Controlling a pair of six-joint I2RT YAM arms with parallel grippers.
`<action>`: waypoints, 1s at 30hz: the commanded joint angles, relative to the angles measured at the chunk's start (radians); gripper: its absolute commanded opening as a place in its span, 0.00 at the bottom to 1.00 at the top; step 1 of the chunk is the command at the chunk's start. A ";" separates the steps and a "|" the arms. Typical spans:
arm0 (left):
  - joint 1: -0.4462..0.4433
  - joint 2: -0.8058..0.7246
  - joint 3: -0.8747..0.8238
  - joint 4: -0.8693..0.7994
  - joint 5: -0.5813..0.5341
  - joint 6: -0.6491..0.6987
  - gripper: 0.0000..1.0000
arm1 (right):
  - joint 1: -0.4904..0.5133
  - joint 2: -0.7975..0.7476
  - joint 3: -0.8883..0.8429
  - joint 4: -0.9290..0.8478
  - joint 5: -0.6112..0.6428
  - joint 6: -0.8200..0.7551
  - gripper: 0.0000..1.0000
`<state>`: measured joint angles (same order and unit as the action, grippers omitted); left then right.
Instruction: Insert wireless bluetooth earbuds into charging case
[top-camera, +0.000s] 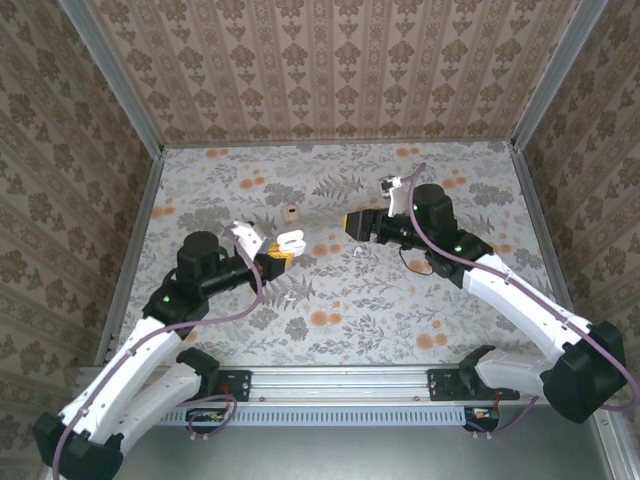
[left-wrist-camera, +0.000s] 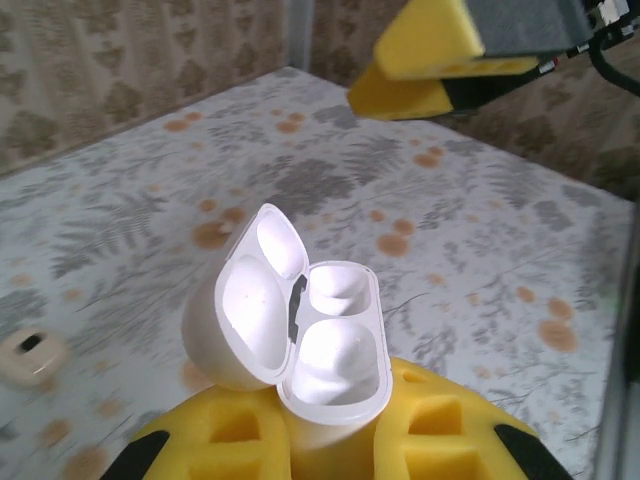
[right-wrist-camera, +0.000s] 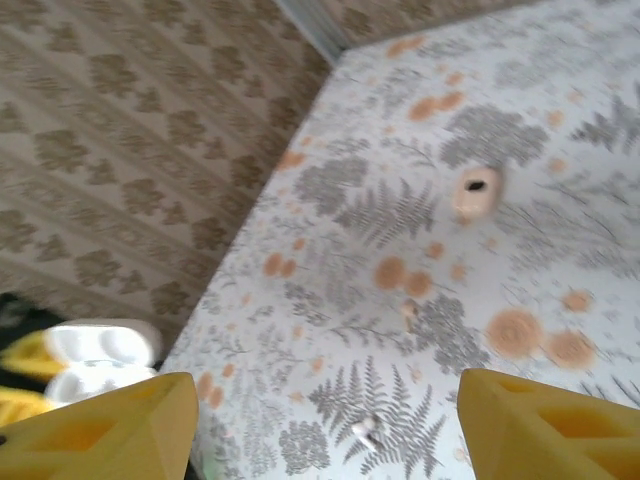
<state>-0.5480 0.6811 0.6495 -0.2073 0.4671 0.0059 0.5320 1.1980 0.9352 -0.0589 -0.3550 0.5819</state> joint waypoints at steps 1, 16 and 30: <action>0.008 -0.116 -0.023 -0.139 -0.196 0.042 0.00 | 0.078 0.094 0.007 -0.148 0.150 0.013 0.68; 0.011 -0.534 -0.057 -0.423 -0.571 -0.030 0.00 | 0.428 0.767 0.565 -0.614 0.303 -0.128 0.57; 0.005 -0.600 -0.071 -0.457 -0.623 -0.068 0.00 | 0.476 1.034 0.888 -0.696 0.203 -0.228 0.27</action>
<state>-0.5423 0.0895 0.5827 -0.6632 -0.1303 -0.0383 1.0100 2.1944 1.7699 -0.7101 -0.1116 0.3912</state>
